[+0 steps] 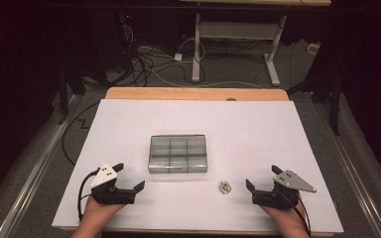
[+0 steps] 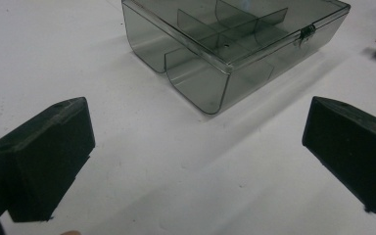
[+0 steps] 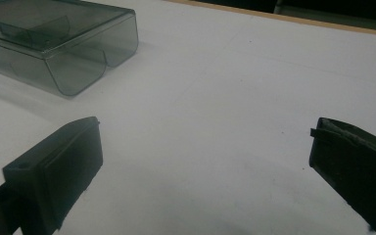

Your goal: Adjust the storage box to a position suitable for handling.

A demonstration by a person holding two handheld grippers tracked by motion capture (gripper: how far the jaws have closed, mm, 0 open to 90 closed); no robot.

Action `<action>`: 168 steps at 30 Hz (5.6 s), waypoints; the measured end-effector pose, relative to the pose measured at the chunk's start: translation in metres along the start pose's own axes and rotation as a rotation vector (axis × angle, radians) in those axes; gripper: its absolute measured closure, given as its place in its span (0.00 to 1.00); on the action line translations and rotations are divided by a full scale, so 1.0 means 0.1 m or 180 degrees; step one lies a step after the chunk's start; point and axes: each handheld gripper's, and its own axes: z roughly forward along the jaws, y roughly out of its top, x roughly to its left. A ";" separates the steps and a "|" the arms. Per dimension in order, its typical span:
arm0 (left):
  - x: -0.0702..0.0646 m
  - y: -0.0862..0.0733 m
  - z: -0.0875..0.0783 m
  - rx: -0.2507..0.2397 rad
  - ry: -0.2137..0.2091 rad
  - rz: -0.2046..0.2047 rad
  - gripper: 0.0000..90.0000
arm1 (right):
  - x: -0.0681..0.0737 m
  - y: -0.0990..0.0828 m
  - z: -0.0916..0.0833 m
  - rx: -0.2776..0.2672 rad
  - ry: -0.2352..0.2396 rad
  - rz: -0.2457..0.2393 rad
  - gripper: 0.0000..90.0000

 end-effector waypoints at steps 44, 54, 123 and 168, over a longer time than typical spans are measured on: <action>0.01 -0.01 0.01 0.0015 -0.0107 -0.0009 0.00 | 0.05 0.02 0.04 0.0399 0.0060 -0.0077 0.01; 0.01 0.00 0.01 0.0023 -0.0112 -0.0001 0.00 | 0.08 0.02 0.05 0.0486 0.0117 -0.0067 0.01; 0.01 0.00 0.03 0.0064 -0.0146 0.0026 0.00 | 0.69 0.14 0.44 0.0934 0.0761 -0.0523 0.64; 0.01 0.00 0.02 0.0086 -0.0161 0.0026 0.00 | 0.10 -0.05 -0.19 0.0924 0.0318 -0.0186 0.65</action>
